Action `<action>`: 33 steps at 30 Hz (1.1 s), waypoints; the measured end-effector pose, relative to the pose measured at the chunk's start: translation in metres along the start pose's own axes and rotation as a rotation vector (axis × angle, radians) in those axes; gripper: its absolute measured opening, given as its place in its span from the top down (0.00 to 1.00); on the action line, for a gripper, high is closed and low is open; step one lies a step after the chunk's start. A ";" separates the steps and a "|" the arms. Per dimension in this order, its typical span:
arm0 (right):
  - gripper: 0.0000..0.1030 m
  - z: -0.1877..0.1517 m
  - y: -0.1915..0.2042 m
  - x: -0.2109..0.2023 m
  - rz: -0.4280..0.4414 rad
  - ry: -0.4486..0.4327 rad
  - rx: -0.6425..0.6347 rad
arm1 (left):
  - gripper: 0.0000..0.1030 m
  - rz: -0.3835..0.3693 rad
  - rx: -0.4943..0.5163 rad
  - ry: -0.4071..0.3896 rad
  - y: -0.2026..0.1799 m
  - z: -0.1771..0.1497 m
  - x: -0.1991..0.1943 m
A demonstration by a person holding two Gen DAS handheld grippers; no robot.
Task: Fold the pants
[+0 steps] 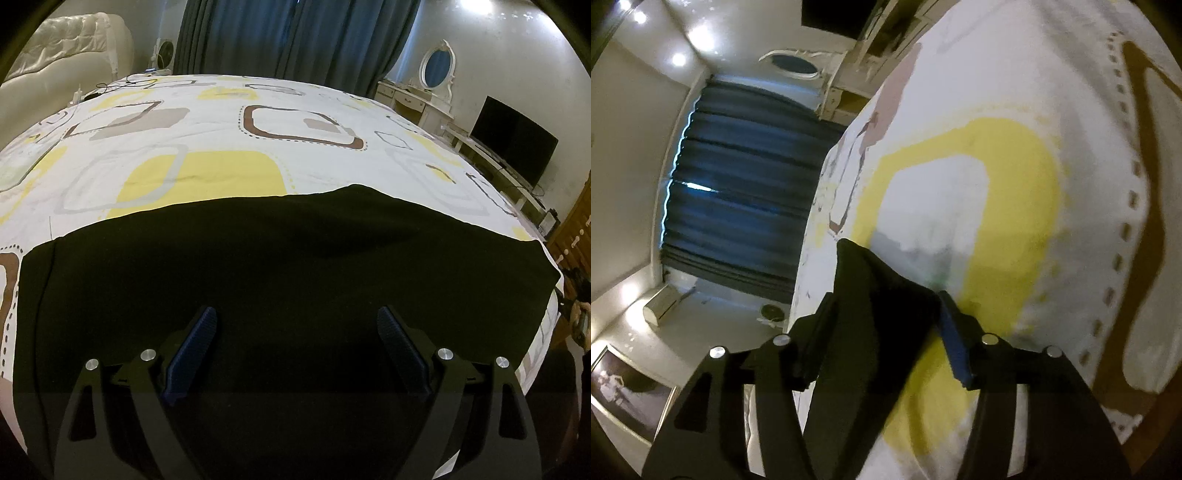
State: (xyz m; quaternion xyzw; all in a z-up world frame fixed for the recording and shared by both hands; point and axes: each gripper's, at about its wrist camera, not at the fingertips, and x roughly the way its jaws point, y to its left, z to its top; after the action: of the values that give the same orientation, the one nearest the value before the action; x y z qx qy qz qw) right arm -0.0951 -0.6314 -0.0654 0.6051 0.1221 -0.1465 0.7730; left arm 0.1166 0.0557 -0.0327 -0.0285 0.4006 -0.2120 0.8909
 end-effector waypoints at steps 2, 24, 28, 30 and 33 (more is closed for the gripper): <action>0.47 0.004 -0.002 0.004 0.022 0.003 0.014 | 0.15 0.001 -0.001 0.001 0.000 0.001 0.000; 0.87 -0.009 0.022 0.003 -0.027 0.077 -0.140 | 0.15 0.004 0.004 -0.001 0.000 0.001 0.000; 0.88 -0.017 0.040 0.000 0.004 0.075 -0.171 | 0.15 0.004 0.005 -0.001 0.000 0.001 0.000; 0.88 -0.024 0.053 -0.002 0.019 0.078 -0.200 | 0.15 0.009 0.007 -0.001 0.000 0.001 0.001; 0.88 -0.037 0.073 -0.001 0.048 0.092 -0.249 | 0.15 0.014 0.011 0.000 0.000 0.001 0.001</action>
State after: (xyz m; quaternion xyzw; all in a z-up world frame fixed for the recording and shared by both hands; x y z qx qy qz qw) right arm -0.0693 -0.5787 -0.0082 0.5132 0.1602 -0.0840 0.8390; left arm 0.1185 0.0554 -0.0327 -0.0209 0.3994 -0.2081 0.8926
